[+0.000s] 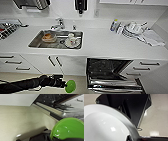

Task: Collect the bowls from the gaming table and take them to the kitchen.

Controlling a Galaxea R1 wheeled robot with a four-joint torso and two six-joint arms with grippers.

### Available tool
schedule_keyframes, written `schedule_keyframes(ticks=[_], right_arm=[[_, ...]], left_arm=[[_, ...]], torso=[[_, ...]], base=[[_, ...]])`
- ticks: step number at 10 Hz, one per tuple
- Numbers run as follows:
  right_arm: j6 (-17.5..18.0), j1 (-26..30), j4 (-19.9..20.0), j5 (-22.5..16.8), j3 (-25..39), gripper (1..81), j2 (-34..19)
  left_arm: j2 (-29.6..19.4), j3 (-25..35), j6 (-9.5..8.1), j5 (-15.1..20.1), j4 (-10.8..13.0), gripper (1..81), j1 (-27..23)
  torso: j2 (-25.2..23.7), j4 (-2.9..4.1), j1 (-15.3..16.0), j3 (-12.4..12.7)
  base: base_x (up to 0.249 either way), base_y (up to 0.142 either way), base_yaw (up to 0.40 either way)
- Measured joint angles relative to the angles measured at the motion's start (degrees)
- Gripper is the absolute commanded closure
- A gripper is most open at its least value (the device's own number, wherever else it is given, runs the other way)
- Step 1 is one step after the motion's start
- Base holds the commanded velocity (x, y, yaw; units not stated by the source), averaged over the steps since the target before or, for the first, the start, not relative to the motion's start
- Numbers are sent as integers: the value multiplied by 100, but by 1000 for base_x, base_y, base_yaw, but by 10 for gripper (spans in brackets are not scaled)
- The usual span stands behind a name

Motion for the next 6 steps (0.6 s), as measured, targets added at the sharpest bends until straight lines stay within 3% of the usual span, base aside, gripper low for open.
schedule_keyframes(ticks=[3,6], right_arm=[[-16,0,0,0,0,811,0],[-18,4,0,5,11,811,0]], left_arm=[[226,-122,0,24,0,811,-110],[885,-456,-5,118,0,811,-389]], torso=[[0,0,0,0],[2,0,0,0]], base=[[0,0,0],[0,0,0]])
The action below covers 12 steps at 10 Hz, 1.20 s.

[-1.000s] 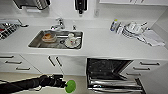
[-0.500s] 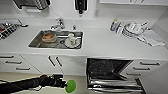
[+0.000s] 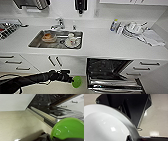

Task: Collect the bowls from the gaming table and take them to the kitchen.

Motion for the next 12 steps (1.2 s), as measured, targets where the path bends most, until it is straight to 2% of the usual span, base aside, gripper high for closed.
schedule_keyframes(ticks=[4,9,12], right_arm=[[2,46,0,-5,20,811,54],[5,55,5,52,20,811,84],[5,55,5,67,20,811,105]], left_arm=[[830,-388,-110,318,0,811,-592],[2004,-1064,-163,616,6,811,-749],[2693,-1367,-166,657,46,811,-837]], torso=[[2,0,2,-2],[3,0,2,-5],[3,0,5,-6]], base=[[0,0,0],[0,0,0],[0,0,0]])
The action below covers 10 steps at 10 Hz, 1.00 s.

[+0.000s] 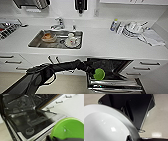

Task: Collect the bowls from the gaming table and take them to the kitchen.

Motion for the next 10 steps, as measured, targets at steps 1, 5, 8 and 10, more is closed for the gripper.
schedule_keyframes(ticks=[1,5,8,10], right_arm=[[-2,-5,0,13,0,811,0],[-2,-13,0,84,0,811,0],[-2,-13,0,82,0,811,0],[-2,-13,0,85,0,811,1]], left_arm=[[89,-113,-9,-4,100,811,-68],[364,-944,-151,0,502,811,-105],[642,-1263,-168,-1,686,10,-234],[786,-1329,-187,-4,728,10,-361]], torso=[[0,0,0,-2],[2,0,0,-2],[2,0,0,-5],[2,0,2,-5]], base=[[0,0,0],[0,0,0],[0,0,0],[0,0,0]])
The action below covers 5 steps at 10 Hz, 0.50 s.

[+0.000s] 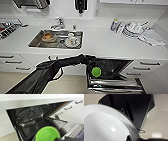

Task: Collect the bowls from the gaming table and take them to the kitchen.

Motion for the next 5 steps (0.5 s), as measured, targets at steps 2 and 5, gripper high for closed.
schedule_keyframes(ticks=[2,5], right_arm=[[0,2,0,13,0,811,0],[11,33,0,41,11,811,-4]], left_arm=[[173,2,11,13,-2,10,-9],[-23,52,16,48,-2,10,355]], torso=[[0,0,0,0],[0,0,2,0]], base=[[0,0,0],[0,0,0]])
